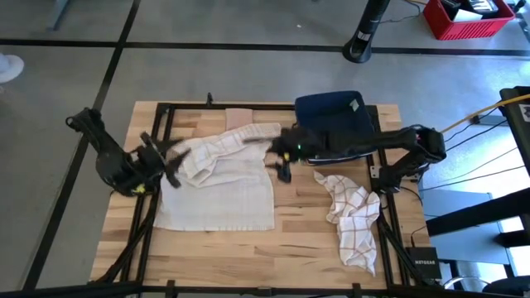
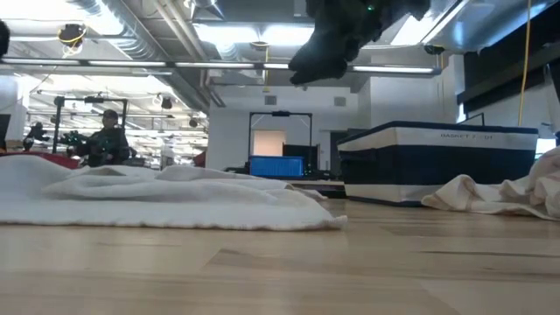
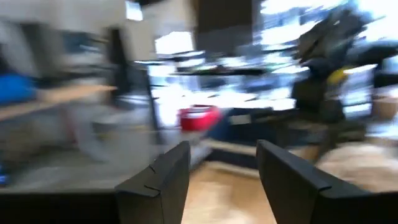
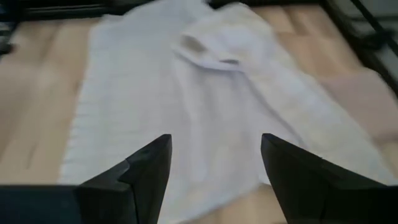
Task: Fold towel
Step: Fold the white patterned towel
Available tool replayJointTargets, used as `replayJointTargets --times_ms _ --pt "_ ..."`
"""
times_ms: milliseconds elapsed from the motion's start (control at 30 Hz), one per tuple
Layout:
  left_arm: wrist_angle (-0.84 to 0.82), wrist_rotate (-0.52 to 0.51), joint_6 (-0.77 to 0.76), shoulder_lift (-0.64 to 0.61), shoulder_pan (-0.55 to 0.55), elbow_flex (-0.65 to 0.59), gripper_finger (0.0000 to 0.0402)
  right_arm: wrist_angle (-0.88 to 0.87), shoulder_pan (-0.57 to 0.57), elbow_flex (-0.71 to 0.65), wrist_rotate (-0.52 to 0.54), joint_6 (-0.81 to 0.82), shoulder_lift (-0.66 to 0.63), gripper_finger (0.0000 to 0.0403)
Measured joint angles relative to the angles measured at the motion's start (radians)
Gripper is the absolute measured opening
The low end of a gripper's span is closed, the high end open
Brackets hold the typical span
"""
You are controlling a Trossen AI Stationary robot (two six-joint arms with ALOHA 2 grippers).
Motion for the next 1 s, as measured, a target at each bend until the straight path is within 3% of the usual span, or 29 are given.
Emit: replayJointTargets --times_ms 167,367,500,767,1000 --pt "-0.126 0.329 -0.394 0.065 -0.006 0.000 0.0174 0.196 0.093 -0.121 0.003 -0.004 0.000 0.0248" --pt "-0.468 0.527 -0.889 0.203 -0.005 -0.001 0.0174 0.298 0.188 -0.212 0.003 0.100 0.026 0.0248" --pt "-0.631 0.698 -1.135 0.314 -0.005 -0.001 0.0174 0.336 0.259 -0.209 0.025 0.149 0.119 0.0248" --pt "-0.822 1.096 -1.480 0.545 -0.008 -0.001 0.0173 0.338 0.305 -0.082 0.065 0.174 0.350 0.0248" --pt "-0.812 1.241 -1.565 0.768 -0.014 0.003 0.0159 0.128 0.305 -0.029 0.111 0.141 0.423 0.0248"
